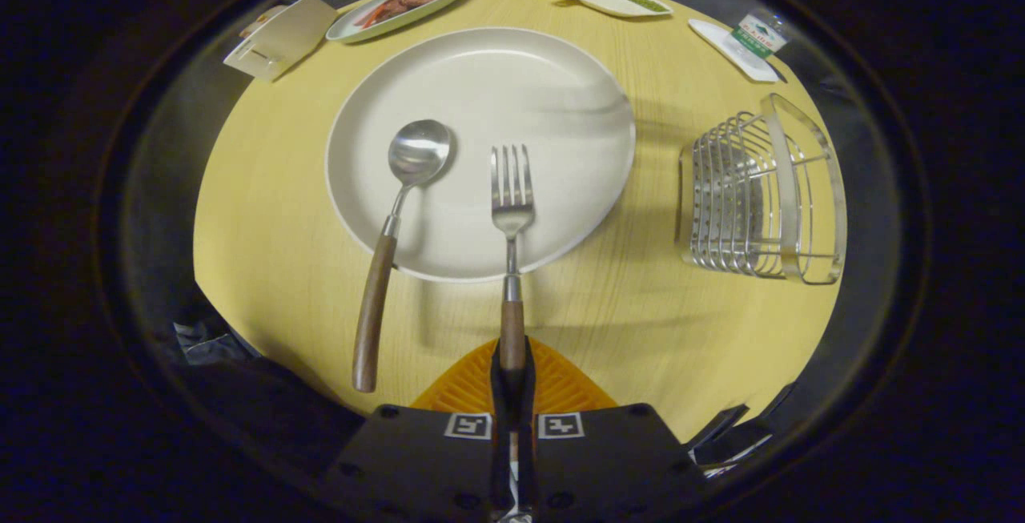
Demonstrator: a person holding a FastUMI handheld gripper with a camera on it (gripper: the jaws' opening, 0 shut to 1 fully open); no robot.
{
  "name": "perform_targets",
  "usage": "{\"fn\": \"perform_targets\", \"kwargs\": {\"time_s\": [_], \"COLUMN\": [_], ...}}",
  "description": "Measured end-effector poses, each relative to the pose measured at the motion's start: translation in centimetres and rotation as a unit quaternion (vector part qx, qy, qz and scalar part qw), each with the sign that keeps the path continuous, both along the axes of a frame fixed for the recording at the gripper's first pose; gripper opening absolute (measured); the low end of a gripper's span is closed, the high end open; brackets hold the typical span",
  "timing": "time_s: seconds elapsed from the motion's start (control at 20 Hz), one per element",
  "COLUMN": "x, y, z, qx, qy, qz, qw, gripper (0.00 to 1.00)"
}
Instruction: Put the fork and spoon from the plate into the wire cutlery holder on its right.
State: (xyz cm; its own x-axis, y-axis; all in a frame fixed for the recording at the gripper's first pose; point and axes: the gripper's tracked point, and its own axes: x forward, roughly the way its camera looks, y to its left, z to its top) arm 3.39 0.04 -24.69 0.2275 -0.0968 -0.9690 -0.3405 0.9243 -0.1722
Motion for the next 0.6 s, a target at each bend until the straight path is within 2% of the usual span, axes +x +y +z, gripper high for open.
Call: {"fn": "perform_targets", "kwargs": {"time_s": [0.35, 0.6], "x": [-0.8, -2.0], "y": [0.5, 1.0], "z": [1.6, 4.9], "qx": [0.022, 0.041], "qy": [-0.002, -0.009], "qz": [-0.010, -0.003], "qw": [1.000, 0.999], "gripper": [0.07, 0.07]}}
